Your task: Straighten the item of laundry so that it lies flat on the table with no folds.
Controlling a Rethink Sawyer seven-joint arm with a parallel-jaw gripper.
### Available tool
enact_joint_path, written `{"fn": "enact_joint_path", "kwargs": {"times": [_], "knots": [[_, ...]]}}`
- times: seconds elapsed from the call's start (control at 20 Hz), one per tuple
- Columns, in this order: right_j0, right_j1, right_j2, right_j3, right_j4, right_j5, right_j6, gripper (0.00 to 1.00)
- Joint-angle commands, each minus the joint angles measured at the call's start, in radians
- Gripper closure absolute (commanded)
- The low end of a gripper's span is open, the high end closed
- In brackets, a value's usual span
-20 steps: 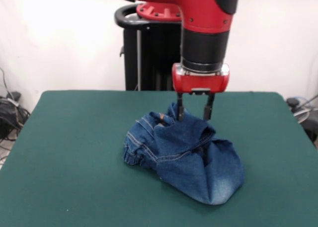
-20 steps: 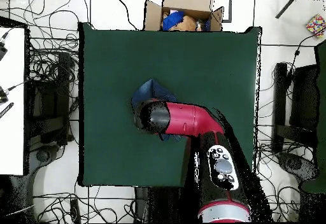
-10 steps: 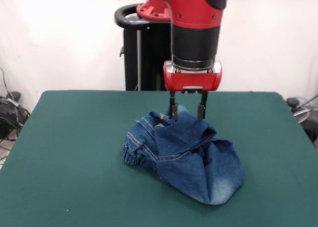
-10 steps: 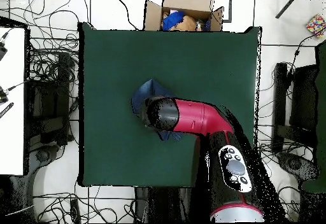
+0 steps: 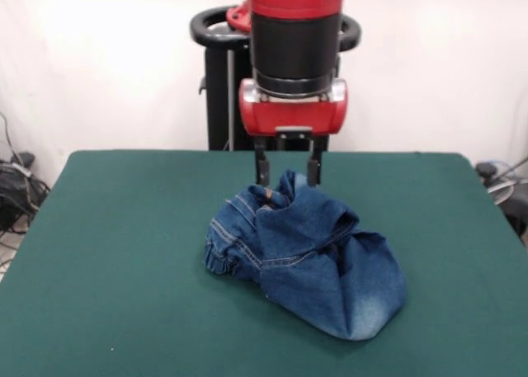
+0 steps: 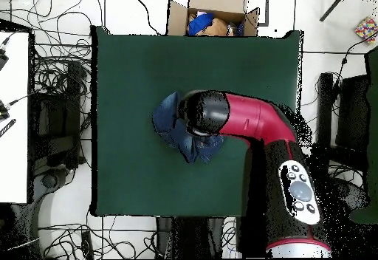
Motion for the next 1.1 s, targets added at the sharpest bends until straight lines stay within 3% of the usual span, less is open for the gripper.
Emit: {"fn": "enact_joint_path", "kwargs": {"times": [0.05,1.1], "knots": [[-0.050,0.028,0.130,-0.153,-0.091,0.148,-0.237,0.00],[-0.059,0.072,0.187,-0.059,-0.201,-0.029,-0.091,0.00]]}}
